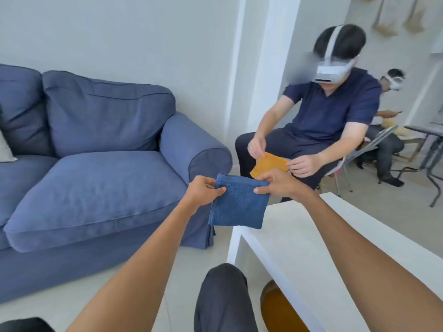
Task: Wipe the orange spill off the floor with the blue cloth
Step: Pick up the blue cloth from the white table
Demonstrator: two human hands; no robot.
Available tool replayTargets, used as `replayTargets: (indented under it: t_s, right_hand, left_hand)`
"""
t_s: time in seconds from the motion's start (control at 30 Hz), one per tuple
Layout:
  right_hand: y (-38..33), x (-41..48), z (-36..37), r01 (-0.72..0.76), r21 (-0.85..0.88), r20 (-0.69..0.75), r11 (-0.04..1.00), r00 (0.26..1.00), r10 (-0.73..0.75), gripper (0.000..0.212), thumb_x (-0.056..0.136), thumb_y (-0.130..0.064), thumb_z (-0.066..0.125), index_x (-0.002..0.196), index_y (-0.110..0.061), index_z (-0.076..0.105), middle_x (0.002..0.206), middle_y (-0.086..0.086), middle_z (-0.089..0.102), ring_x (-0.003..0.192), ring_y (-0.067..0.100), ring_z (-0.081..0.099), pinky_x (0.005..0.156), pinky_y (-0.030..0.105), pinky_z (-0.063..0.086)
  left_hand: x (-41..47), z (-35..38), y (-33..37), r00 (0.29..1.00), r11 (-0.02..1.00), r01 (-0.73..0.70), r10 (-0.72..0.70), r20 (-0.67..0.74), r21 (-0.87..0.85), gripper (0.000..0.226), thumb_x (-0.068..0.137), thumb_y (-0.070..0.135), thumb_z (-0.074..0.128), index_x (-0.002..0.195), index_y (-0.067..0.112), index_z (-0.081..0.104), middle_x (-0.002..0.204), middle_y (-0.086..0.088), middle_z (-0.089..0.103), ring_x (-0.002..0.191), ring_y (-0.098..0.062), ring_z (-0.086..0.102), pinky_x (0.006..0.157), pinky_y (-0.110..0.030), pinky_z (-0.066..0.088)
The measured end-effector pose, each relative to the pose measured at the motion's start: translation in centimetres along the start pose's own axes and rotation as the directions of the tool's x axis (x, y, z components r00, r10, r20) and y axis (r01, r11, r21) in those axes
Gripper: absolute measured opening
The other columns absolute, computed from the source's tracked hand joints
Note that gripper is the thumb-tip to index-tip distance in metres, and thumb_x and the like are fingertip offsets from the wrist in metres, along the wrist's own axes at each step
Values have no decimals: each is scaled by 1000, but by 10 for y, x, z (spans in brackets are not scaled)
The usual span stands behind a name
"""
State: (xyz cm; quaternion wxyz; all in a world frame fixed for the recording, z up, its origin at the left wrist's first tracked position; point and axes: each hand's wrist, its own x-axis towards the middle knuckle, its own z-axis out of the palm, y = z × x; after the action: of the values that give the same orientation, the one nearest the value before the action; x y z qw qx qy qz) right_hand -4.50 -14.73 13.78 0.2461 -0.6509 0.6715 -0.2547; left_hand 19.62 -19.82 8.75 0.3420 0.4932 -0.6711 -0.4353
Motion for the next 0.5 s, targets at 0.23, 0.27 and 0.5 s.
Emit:
replayTargets:
  t_s: [0.23,0.27,0.5]
  right_hand:
    - [-59,90,139,126,68,232,990,963,-138,13,87,-4,73,98,-12,74,91,2,73,83,13,65,82,33,56]
    - [-61,99,162,124,71,267,990,954,-139,14,88,-3,72,101,-9,73,90,1,73,83,14,64,81,33,57]
    - [-25,137,307,57,52,413,997,908,-73,15,83,-6,76,93,-17,75,90,-1,78,83,15,68,83,38,58]
  left_hand:
    - [-12,-114,-107,953,979,185,-199,-230,-80,21,84,22,77,99,8,71,96,-9,73,86,-27,72,79,-36,62]
    - [-16,-123,-125,940,971,222,-238,-247,-89,22,84,20,77,100,9,68,93,-6,70,81,-25,70,74,-34,61]
    - [-32,-133,-260,853,889,446,-458,-251,-108,20,84,17,75,103,10,72,97,-11,75,87,-30,74,75,-41,63]
